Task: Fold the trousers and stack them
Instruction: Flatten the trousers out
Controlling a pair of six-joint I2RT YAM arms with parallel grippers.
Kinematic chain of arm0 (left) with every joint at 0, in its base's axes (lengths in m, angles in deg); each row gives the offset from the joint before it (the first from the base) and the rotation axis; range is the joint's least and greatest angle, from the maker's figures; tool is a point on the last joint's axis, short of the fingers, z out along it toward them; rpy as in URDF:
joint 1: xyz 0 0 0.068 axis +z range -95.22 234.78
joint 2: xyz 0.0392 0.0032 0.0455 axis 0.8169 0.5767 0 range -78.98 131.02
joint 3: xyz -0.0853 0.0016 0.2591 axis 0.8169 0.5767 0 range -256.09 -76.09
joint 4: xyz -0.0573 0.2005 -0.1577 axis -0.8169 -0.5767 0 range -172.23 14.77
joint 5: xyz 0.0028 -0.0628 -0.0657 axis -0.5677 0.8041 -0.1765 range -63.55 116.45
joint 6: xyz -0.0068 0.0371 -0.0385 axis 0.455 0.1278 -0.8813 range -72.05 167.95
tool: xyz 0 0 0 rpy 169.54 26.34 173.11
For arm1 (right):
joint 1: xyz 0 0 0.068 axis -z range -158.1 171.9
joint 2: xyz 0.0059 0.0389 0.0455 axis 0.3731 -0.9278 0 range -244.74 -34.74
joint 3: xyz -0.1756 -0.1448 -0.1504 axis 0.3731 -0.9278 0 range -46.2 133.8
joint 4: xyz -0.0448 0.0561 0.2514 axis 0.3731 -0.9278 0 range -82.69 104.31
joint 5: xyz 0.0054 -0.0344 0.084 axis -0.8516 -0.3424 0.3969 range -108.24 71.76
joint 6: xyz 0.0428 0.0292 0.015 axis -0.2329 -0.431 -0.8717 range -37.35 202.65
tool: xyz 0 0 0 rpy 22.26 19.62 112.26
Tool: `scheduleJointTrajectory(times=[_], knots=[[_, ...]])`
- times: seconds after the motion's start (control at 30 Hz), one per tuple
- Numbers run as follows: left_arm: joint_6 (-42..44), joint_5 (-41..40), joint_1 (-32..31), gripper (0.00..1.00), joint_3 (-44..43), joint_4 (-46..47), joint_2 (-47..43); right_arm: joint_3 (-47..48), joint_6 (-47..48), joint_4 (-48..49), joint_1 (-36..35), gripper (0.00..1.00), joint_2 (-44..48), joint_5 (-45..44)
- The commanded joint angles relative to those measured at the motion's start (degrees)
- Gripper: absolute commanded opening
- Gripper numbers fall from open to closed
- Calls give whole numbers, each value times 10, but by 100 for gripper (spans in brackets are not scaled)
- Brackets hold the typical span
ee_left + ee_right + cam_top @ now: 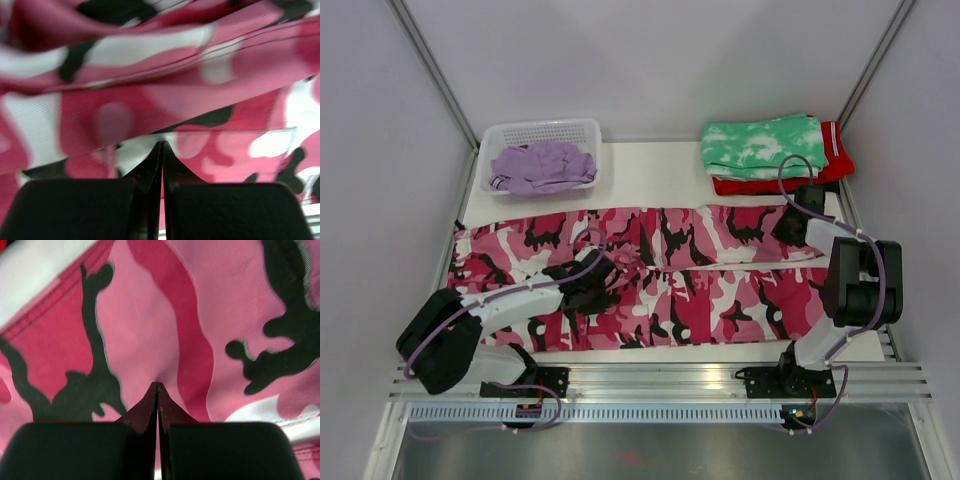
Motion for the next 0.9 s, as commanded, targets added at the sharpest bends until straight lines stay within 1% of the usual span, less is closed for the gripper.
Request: scheduleJointTrajectory(times=[0.0,0.07,0.1,0.2,0.3,0.33,0.43,0.5,0.57,0.6,0.67,0.7,0.73,0.77,0.8,0.83,0.87], knots=[[-34,-10,-34,2,-32,-11,58,24,-12,22,0,0,-19,-55],[-35,-16,-56,2,-49,-23,90,26,-10,22,0,0,-21,-79],[-37,-17,-77,2,-52,-21,100,25,-10,21,0,0,-25,-90],[-30,3,-105,2,-65,2,141,20,-8,10,12,0,-38,-113],[-14,8,-132,2,-105,-1,185,9,-7,17,35,0,-42,-114],[-12,2,-139,2,-131,-25,195,3,-9,19,44,0,-42,-117],[-11,-15,-159,2,-161,-58,206,5,-7,22,55,0,-40,-120],[-15,-21,-160,2,-164,-69,186,15,-3,14,55,0,-35,-122],[-19,-45,-158,2,-175,-98,165,21,6,8,55,0,-17,-98],[-16,-54,-154,9,-183,-109,141,25,12,11,52,0,-8,-64],[-2,-74,-146,22,-218,-145,117,27,22,15,44,0,36,-55],[4,-79,-142,37,-232,-156,103,32,34,15,39,0,52,-52],[10,-84,-136,43,-256,-167,73,36,40,13,29,0,70,-34],[19,-85,-115,60,-265,-180,57,41,45,6,23,0,103,-24],[27,-82,-97,69,-269,-181,39,52,54,3,9,1,118,-12],[32,-76,-73,74,-270,-182,21,55,60,0,-1,2,134,0],[44,-51,-3,76,-265,-178,-12,58,63,-6,-13,3,165,10]])
